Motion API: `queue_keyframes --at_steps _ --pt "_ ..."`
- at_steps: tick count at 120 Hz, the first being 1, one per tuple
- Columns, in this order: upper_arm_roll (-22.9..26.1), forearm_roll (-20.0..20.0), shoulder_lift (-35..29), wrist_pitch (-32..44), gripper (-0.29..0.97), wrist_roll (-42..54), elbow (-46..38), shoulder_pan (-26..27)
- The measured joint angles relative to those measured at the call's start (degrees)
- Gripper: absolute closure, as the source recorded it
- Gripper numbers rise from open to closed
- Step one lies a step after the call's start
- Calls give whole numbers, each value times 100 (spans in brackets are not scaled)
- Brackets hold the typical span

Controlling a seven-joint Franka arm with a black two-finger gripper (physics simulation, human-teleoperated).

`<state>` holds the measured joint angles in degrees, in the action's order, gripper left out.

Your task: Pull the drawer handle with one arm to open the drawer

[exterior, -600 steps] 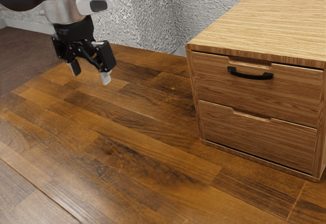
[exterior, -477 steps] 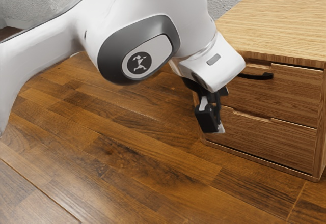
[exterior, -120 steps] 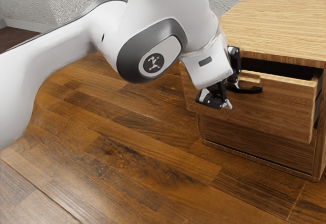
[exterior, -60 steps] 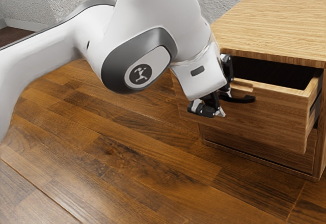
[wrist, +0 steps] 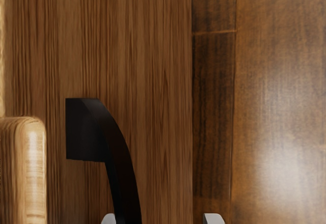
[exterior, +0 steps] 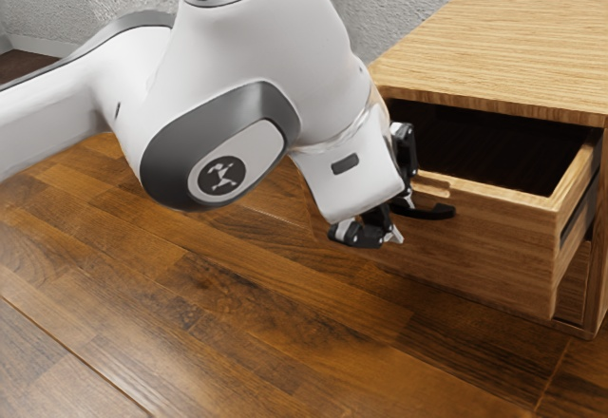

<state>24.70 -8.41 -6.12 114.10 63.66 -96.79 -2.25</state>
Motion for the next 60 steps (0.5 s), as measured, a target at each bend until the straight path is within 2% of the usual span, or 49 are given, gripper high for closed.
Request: queue_keyframes --at_steps 60 --pt "66 170 -786 26 57 -171 -734 15"
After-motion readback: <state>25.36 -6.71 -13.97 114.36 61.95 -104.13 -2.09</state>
